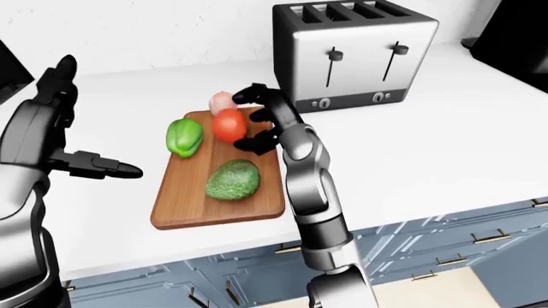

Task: Place the avocado, onion, tomato and bell pepper on the cutting board.

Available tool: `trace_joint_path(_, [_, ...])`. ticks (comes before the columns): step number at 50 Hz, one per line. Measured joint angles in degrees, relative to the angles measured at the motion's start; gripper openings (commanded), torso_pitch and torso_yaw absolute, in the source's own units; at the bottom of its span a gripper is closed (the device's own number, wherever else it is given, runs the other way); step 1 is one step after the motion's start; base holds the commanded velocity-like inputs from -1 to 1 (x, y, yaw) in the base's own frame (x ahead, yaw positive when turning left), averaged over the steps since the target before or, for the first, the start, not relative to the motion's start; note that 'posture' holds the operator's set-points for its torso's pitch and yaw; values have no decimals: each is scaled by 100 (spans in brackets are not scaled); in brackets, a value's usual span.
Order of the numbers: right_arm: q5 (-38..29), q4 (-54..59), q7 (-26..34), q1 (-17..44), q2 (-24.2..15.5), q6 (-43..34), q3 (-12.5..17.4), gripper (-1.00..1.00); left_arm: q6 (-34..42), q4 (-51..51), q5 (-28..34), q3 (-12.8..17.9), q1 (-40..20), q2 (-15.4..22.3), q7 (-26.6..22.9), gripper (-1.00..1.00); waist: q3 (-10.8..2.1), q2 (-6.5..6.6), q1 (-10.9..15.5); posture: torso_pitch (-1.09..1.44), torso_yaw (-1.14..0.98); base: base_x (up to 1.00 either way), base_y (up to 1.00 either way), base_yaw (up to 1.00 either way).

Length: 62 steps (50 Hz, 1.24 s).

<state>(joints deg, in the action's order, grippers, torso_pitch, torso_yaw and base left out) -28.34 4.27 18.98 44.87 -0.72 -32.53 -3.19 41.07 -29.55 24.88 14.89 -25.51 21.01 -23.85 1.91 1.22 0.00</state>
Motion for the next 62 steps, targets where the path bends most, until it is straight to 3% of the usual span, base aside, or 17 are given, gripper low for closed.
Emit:
trace_joint_path(24, [142, -320, 84, 595, -315, -400, 228, 29, 41, 49, -2, -54, -128, 43, -4, 100, 15, -10, 9, 0, 0, 0, 0, 0])
trace_joint_path(30, [185, -988, 129, 621, -523, -906, 351, 69, 91, -25, -21, 8, -124, 73, -34, 100, 41, -24, 21, 0, 0, 0, 0, 0])
trace_joint_path(36, [242, -1846, 204, 596, -914, -1543, 590, 100, 173, -103, -47, 104, -87, 144, -43, 100, 53, -48, 37, 0, 0, 0, 0, 0])
trace_joint_path(46, [471, -3090, 243, 211, -1549, -2482, 1054, 100, 266, -186, -73, 108, -128, 199, -57, 100, 72, -75, 49, 0, 0, 0, 0, 0])
trace_joint_path(62, [1274, -4052, -433, -601, -2421, -2727, 1990, 100, 618, -331, -36, 151, -442, 429, -150, 100, 80, -130, 55, 0, 0, 0, 0, 0])
